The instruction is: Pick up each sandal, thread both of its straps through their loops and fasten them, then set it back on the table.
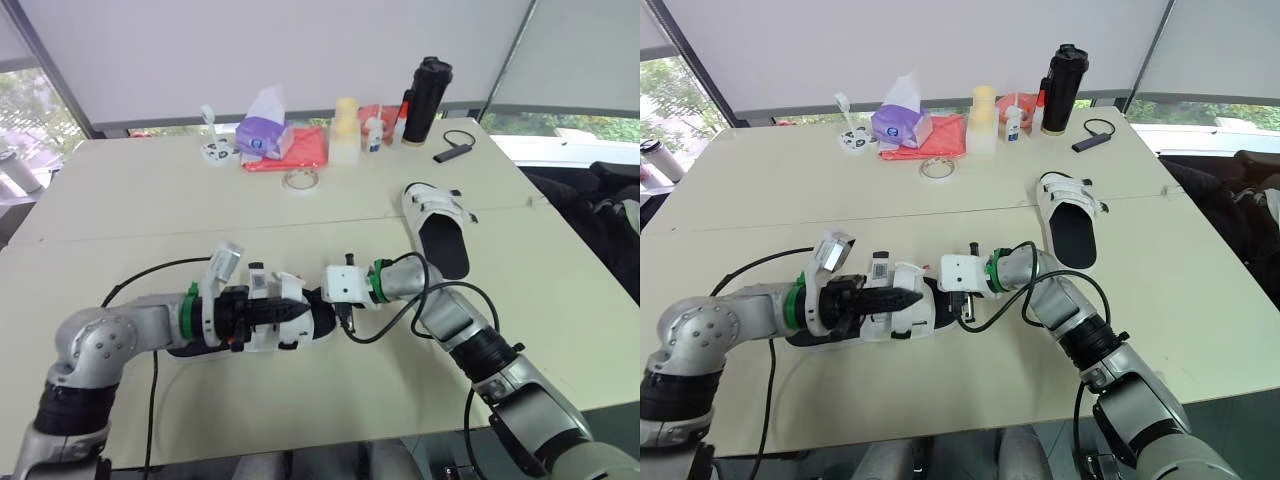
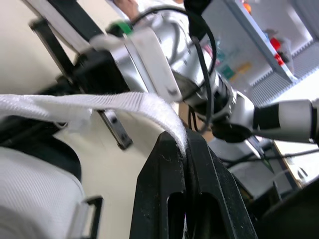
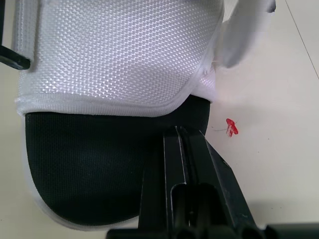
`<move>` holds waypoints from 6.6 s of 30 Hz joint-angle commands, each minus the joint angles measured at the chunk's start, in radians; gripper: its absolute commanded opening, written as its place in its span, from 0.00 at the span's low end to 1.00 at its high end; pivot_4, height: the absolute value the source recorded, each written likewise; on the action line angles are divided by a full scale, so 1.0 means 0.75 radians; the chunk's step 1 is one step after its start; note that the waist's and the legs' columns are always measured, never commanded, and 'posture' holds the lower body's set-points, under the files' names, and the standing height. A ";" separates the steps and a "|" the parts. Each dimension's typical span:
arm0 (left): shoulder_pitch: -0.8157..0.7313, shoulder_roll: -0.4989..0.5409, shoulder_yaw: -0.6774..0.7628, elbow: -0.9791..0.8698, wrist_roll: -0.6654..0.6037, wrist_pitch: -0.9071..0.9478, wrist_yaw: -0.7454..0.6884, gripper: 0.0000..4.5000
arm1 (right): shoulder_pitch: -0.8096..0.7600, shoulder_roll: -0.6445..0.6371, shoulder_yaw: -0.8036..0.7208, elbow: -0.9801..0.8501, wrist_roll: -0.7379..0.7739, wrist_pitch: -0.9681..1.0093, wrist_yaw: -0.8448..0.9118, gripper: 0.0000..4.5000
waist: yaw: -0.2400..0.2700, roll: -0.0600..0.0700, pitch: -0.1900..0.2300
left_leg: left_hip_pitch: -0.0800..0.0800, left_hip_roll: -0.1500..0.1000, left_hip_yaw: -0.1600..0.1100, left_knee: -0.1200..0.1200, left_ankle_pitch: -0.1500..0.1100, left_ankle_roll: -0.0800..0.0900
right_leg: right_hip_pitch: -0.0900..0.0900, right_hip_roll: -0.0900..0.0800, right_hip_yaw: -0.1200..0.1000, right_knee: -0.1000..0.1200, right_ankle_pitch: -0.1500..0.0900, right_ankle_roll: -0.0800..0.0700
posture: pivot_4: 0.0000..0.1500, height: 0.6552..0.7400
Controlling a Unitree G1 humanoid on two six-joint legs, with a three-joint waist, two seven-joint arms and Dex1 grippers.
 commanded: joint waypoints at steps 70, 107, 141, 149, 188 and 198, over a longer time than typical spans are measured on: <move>0.214 -0.168 -0.112 0.005 0.269 -0.171 -0.080 0.01 | 0.040 -0.009 0.037 -0.009 -0.038 0.047 0.002 0.00 | 0.000 -0.001 -0.001 | 0.001 0.000 0.000 -0.001 0.000 -0.001 | 0.002 0.000 0.000 -0.001 -0.001 0.000 | 1.00 1.00; 0.393 -0.051 -0.265 0.102 0.772 -0.937 -0.442 0.01 | 0.037 -0.014 0.041 -0.006 -0.040 0.037 0.005 0.00 | -0.001 0.003 -0.004 | 0.001 0.002 0.001 -0.003 0.000 -0.001 | 0.002 -0.002 0.000 -0.005 -0.001 0.000 | 1.00 1.00; 0.443 0.109 -0.326 0.112 0.906 -1.055 -0.550 0.39 | 0.015 -0.010 0.048 0.024 -0.037 0.019 0.003 0.00 | -0.006 0.013 -0.010 | 0.002 0.003 0.002 -0.004 0.000 0.000 | 0.001 0.000 0.000 -0.006 -0.001 0.000 | 1.00 1.00; 0.538 0.233 -0.142 -0.058 0.717 -0.916 -0.549 0.99 | 0.004 -0.006 0.054 0.044 -0.035 0.001 0.004 0.00 | -0.010 0.014 -0.010 | 0.002 0.004 -0.002 -0.004 0.000 -0.001 | 0.000 0.000 0.000 -0.005 -0.002 0.003 | 1.00 1.00; 0.630 0.012 -0.229 0.083 0.950 -1.147 -0.471 0.99 | 0.003 -0.011 0.050 0.037 -0.037 -0.005 0.023 0.00 | 0.002 0.012 -0.010 | -0.006 0.006 0.004 -0.003 -0.001 -0.002 | -0.009 0.002 0.000 -0.006 0.003 -0.006 | 1.00 1.00; 0.643 -0.044 -0.206 0.033 0.944 -1.220 -0.432 0.99 | 0.019 -0.009 0.047 0.011 -0.039 0.019 0.027 0.00 | 0.005 0.012 -0.010 | -0.006 0.004 0.004 -0.002 -0.001 -0.002 | -0.009 -0.001 -0.001 -0.007 0.003 -0.006 | 1.00 1.00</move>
